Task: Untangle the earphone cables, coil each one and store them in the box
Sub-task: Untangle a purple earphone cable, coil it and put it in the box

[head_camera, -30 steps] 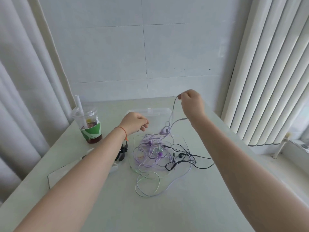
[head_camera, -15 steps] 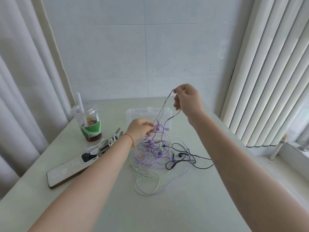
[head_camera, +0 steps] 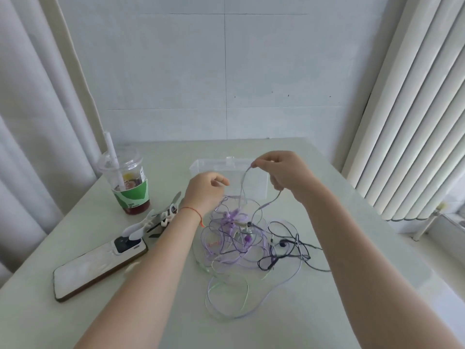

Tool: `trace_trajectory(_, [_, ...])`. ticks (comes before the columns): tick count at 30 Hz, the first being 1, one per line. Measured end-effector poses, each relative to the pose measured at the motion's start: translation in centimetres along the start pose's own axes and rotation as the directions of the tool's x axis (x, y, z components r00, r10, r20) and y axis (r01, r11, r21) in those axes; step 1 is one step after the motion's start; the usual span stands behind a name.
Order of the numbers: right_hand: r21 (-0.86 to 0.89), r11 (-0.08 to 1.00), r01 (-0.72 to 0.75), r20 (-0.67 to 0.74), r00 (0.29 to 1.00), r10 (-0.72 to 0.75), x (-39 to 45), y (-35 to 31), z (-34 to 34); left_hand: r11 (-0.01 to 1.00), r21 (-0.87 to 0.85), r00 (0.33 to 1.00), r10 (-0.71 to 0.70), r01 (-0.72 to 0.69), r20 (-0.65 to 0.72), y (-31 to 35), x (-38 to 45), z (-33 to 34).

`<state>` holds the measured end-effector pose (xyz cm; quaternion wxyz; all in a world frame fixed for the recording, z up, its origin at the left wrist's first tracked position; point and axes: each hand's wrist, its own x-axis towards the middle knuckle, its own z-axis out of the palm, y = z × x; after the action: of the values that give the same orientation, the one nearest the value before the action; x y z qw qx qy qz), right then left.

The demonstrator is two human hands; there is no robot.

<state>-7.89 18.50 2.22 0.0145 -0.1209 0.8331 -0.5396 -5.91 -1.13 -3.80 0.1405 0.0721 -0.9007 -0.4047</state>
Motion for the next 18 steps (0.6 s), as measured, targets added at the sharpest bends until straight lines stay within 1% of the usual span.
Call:
trace_trajectory(2, [0.042,0.999,-0.007,0.015,1.0,0.006,0.9,0.4,0.5,0.99,-0.132,0.999,0.038,-0.041,-0.026,0.2,0.2,0.5])
trace_trajectory(3, [0.104,0.994,-0.026,0.041,0.999,0.021,1.2,0.6,0.8,0.97,-0.232,0.998,0.064,-0.065,-0.008,0.2,0.2,0.8])
trace_trajectory(5, [0.251,0.967,-0.05,0.095,0.995,0.027,1.4,0.6,1.2,0.907,-0.419,0.989,0.105,-0.053,0.103,0.9,-0.1,1.1])
trace_trajectory(6, [0.318,0.947,-0.055,0.111,0.994,0.02,1.5,0.5,1.4,0.885,-0.465,0.978,0.121,-0.029,0.17,1.0,-0.2,1.4])
trace_trajectory(7, [0.382,0.923,-0.056,0.111,0.994,0.015,1.6,0.5,1.7,0.875,-0.483,0.966,0.14,-0.017,0.219,0.9,-0.3,1.7])
trace_trajectory(9, [0.523,0.851,-0.041,0.052,0.999,0.016,1.7,0.3,2.2,0.885,-0.466,0.954,0.159,-0.023,0.255,0.4,-0.4,2.0])
trace_trajectory(12, [0.749,0.661,0.037,-0.097,0.994,0.054,2.0,0.3,2.2,0.921,-0.389,0.96,0.137,-0.033,0.242,-0.8,-0.1,2.1])
trace_trajectory(13, [0.792,0.607,0.068,-0.143,0.987,0.076,2.1,0.4,1.8,0.928,-0.371,0.962,0.131,-0.035,0.238,-1.0,-0.1,2.0])
trace_trajectory(14, [0.807,0.583,0.093,-0.182,0.979,0.096,2.1,0.5,1.3,0.928,-0.372,0.963,0.128,-0.032,0.236,-1.1,0.0,1.9])
trace_trajectory(15, [0.795,0.598,0.103,-0.21,0.971,0.111,2.1,0.7,0.9,0.921,-0.389,0.964,0.126,-0.025,0.234,-1.0,0.0,1.7])
trace_trajectory(16, [0.754,0.649,0.099,-0.231,0.965,0.121,2.0,0.9,0.4,0.913,-0.408,0.966,0.125,-0.022,0.228,-0.9,0.0,1.7])
trace_trajectory(18, [0.607,0.794,0.037,-0.23,0.964,0.131,2.1,1.5,0.2,0.893,-0.45,0.975,0.12,-0.023,0.188,-0.5,0.0,1.6])
